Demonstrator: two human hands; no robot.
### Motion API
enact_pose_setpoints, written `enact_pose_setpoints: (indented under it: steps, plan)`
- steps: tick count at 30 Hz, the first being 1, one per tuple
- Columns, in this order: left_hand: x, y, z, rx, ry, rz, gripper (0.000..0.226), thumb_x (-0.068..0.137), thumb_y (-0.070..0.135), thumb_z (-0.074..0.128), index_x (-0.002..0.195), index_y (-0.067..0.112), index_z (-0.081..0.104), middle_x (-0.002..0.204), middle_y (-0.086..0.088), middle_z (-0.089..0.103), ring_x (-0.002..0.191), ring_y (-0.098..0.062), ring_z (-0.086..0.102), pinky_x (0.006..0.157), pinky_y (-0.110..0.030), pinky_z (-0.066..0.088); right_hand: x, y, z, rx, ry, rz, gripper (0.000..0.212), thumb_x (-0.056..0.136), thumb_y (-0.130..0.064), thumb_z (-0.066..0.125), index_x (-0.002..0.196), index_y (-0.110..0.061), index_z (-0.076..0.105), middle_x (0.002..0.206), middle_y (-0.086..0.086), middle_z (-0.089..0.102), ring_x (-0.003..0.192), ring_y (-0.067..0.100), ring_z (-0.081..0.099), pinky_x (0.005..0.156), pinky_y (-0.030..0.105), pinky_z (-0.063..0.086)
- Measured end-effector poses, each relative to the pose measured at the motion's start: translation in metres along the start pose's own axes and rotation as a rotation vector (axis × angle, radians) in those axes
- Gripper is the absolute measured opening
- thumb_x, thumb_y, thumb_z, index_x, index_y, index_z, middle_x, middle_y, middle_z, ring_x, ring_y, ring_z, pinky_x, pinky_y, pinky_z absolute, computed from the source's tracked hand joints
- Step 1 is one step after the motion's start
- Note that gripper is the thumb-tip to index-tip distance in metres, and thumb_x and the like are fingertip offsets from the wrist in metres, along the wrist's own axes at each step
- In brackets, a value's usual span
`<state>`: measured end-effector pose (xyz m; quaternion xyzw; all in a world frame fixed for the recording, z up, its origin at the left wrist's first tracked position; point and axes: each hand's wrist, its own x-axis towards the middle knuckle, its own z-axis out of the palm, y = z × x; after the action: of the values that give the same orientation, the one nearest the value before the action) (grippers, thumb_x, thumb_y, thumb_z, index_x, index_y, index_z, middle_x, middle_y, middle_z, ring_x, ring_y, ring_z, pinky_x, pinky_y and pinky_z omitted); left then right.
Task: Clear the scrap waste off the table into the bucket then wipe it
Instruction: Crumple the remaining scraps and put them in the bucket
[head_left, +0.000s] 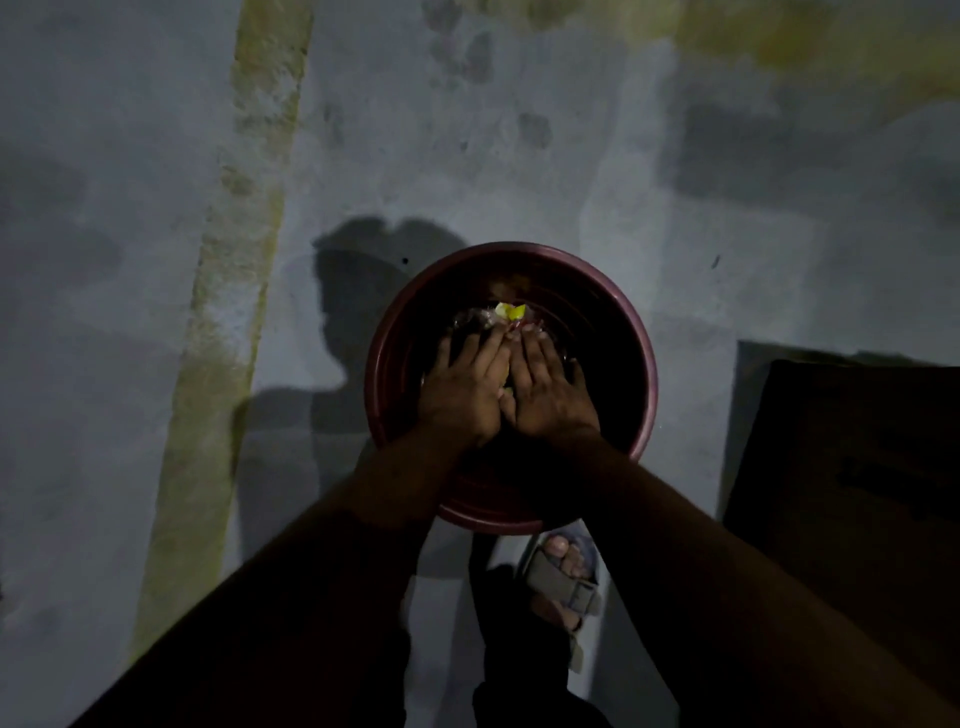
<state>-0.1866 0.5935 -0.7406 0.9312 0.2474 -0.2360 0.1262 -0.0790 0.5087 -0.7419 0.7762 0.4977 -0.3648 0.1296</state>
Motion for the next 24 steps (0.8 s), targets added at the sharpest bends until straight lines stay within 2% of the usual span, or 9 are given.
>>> enact_pose_setpoints:
  steps: [5, 7, 9, 13, 16, 21, 24]
  plan:
    - [-0.032, -0.002, -0.026, -0.043, 0.158, 0.011, 0.069, 0.099, 0.036, 0.037, 0.161, 0.013, 0.018, 0.169, -0.007, 0.009, 0.156, -0.024, 0.006, 0.124, -0.053, 0.008, -0.034, -0.007, -0.032, 0.023, 0.148, -0.011, 0.073, 0.103, -0.052, 0.016, 0.162, -0.012, 0.001, 0.169, 0.013, -0.001, 0.157, 0.029, -0.001, 0.123, 0.053, 0.013]
    - [-0.052, 0.0, -0.046, -0.019, 0.216, 0.032, 0.069, 0.098, 0.036, 0.037, 0.159, 0.009, 0.022, 0.168, -0.01, 0.012, 0.156, -0.024, 0.005, 0.124, -0.052, 0.011, -0.059, -0.011, -0.05, 0.069, 0.18, -0.037, 0.076, 0.098, -0.053, 0.009, 0.162, -0.011, 0.005, 0.17, 0.012, 0.003, 0.157, 0.027, 0.001, 0.124, 0.052, 0.014]
    - [-0.076, 0.001, -0.077, -0.009, 0.226, 0.02, 0.07, 0.097, 0.04, 0.036, 0.158, 0.007, 0.024, 0.168, -0.011, 0.014, 0.156, -0.024, 0.007, 0.124, -0.05, 0.012, -0.09, -0.017, -0.068, 0.129, 0.211, -0.051, 0.075, 0.098, -0.051, 0.012, 0.162, -0.011, 0.009, 0.17, 0.011, 0.005, 0.157, 0.025, 0.002, 0.125, 0.053, 0.014]
    - [-0.135, 0.009, -0.16, -0.013, 0.244, -0.007, 0.073, 0.098, 0.044, 0.041, 0.159, 0.008, 0.022, 0.168, -0.011, 0.017, 0.156, -0.026, 0.009, 0.125, -0.049, 0.009, -0.175, -0.041, -0.126, 0.186, 0.327, -0.017, 0.07, 0.103, -0.049, 0.021, 0.162, -0.014, 0.01, 0.17, 0.007, 0.006, 0.157, 0.023, 0.001, 0.125, 0.053, 0.01]
    - [-0.188, 0.012, -0.221, 0.03, 0.299, -0.003, 0.074, 0.097, 0.046, 0.032, 0.159, 0.009, 0.021, 0.167, -0.014, 0.016, 0.155, -0.031, 0.014, 0.124, -0.05, 0.009, -0.245, -0.06, -0.17, 0.209, 0.413, -0.047, 0.068, 0.103, -0.048, 0.02, 0.162, -0.013, 0.015, 0.169, 0.008, 0.012, 0.157, 0.023, 0.006, 0.125, 0.052, 0.013]
    - [-0.287, 0.03, -0.36, 0.044, 0.398, 0.137, 0.068, 0.097, 0.043, 0.03, 0.157, 0.009, 0.028, 0.164, -0.015, 0.027, 0.153, -0.033, 0.02, 0.122, -0.053, 0.014, -0.391, -0.087, -0.253, 0.242, 0.569, 0.034, 0.066, 0.104, -0.044, 0.033, 0.161, -0.016, 0.017, 0.169, 0.008, 0.011, 0.157, 0.023, 0.006, 0.125, 0.052, 0.013]
    - [-0.336, 0.056, -0.432, 0.03, 0.42, 0.244, 0.07, 0.096, 0.043, 0.035, 0.156, 0.008, 0.03, 0.16, -0.015, 0.033, 0.15, -0.033, 0.025, 0.121, -0.051, 0.019, -0.479, -0.099, -0.289, 0.223, 0.608, 0.132, 0.065, 0.104, -0.045, 0.03, 0.161, -0.018, 0.018, 0.17, 0.006, 0.008, 0.157, 0.022, 0.003, 0.124, 0.056, 0.014]
